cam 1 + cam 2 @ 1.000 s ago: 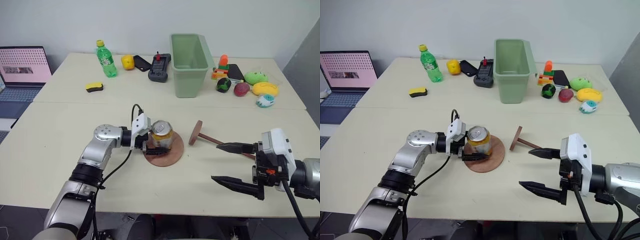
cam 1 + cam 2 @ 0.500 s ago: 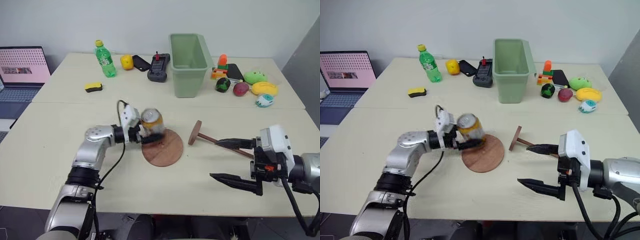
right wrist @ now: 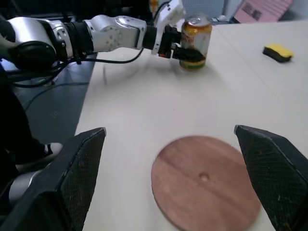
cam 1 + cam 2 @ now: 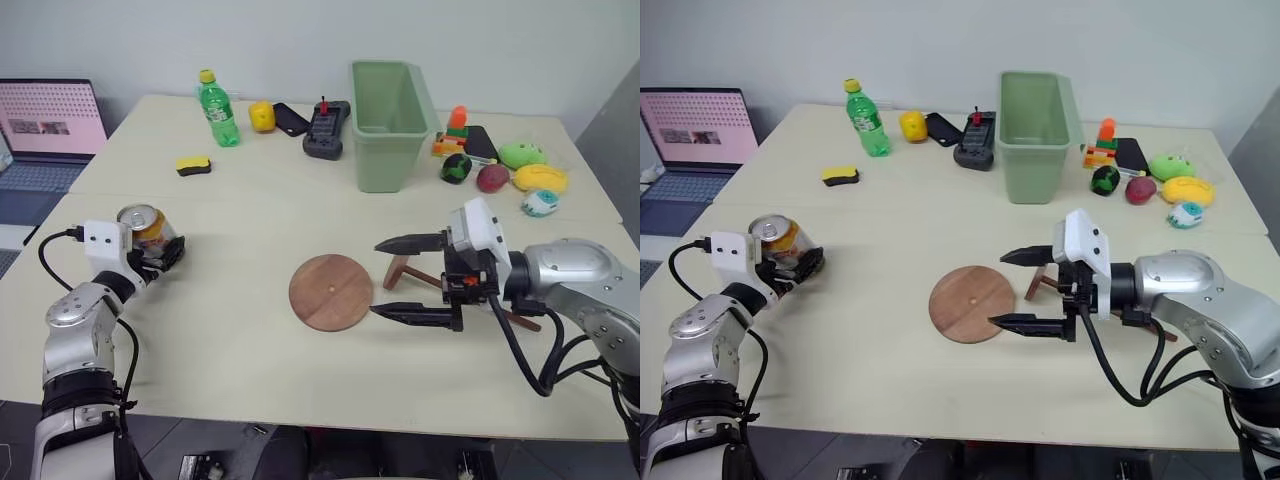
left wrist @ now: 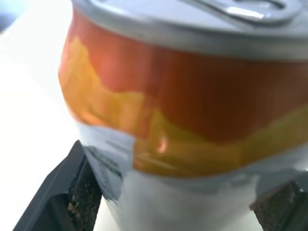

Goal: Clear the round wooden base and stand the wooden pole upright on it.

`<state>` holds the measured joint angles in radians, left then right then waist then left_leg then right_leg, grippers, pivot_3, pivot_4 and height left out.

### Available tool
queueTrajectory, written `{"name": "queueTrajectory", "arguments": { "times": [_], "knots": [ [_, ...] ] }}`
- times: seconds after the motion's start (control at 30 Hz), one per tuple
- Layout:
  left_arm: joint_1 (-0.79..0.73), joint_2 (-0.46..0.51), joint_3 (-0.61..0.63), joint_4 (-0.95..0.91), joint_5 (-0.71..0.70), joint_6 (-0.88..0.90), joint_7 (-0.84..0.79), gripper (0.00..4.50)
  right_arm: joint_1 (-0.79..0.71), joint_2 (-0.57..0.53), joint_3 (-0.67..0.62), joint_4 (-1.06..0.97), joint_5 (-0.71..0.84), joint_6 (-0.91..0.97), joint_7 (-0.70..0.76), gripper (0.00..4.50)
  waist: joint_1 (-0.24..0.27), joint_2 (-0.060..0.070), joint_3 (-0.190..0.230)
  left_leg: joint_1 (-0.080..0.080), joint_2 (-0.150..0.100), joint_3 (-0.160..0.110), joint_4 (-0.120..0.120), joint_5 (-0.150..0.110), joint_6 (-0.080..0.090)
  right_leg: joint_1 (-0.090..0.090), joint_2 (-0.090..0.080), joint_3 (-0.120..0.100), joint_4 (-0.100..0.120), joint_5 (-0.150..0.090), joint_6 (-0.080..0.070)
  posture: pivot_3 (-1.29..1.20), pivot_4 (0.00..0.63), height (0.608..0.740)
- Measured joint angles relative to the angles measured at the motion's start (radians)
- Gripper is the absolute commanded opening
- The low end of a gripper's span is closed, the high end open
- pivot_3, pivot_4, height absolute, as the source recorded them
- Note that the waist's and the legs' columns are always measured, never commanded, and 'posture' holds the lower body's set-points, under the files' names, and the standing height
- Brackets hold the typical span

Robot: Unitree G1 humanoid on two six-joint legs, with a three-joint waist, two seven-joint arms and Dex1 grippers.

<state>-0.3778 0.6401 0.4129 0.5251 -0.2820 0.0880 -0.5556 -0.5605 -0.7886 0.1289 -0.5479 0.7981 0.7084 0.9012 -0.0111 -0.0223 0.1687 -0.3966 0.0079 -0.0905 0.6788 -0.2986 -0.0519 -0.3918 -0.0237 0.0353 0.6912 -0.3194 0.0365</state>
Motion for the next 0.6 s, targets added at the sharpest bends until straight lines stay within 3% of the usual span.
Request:
{"name": "queueTrajectory", "arguments": {
  "times": [0.2, 0.27, 0.33, 0.6],
  "knots": [
    [-0.001, -0.014, 0.036, 0.024, -0.040, 0.012, 0.027, 3.56, -0.051, 0.064, 0.053, 0.045, -0.047, -0.009, 0.037, 4.50, 0.002, 0.000, 0.000, 0.000, 0.000, -0.001, 0.000, 0.000, 0.000, 0.000, 0.000, -0.001, 0.001, 0.000, 0.000, 0.00, 0.150, 0.740],
    [-0.001, -0.016, 0.036, 0.025, -0.050, 0.015, 0.042, 4.28, -0.051, 0.077, 0.053, 0.051, -0.066, -0.010, 0.040, 4.50, 0.002, 0.000, 0.000, 0.000, 0.000, -0.001, 0.000, 0.000, 0.000, 0.000, 0.000, -0.001, 0.002, 0.000, 0.000, 0.00, 0.150, 0.740],
    [-0.001, -0.017, 0.036, 0.024, -0.053, 0.016, 0.046, 4.45, -0.051, 0.086, 0.054, 0.052, -0.072, -0.010, 0.042, 4.50, 0.001, 0.000, 0.000, 0.000, 0.000, -0.001, 0.000, 0.000, 0.000, 0.000, 0.000, -0.001, 0.002, 0.000, 0.000, 0.00, 0.150, 0.740],
    [0.048, -0.018, 0.045, -0.034, -0.074, 0.042, 0.043, 4.45, -0.051, 0.092, 0.054, 0.052, -0.083, -0.007, 0.055, 4.50, -0.005, 0.000, 0.000, 0.001, 0.000, -0.001, 0.000, 0.000, 0.000, -0.001, 0.000, 0.000, 0.004, 0.000, 0.000, 0.00, 0.150, 0.740]
  ]
}}
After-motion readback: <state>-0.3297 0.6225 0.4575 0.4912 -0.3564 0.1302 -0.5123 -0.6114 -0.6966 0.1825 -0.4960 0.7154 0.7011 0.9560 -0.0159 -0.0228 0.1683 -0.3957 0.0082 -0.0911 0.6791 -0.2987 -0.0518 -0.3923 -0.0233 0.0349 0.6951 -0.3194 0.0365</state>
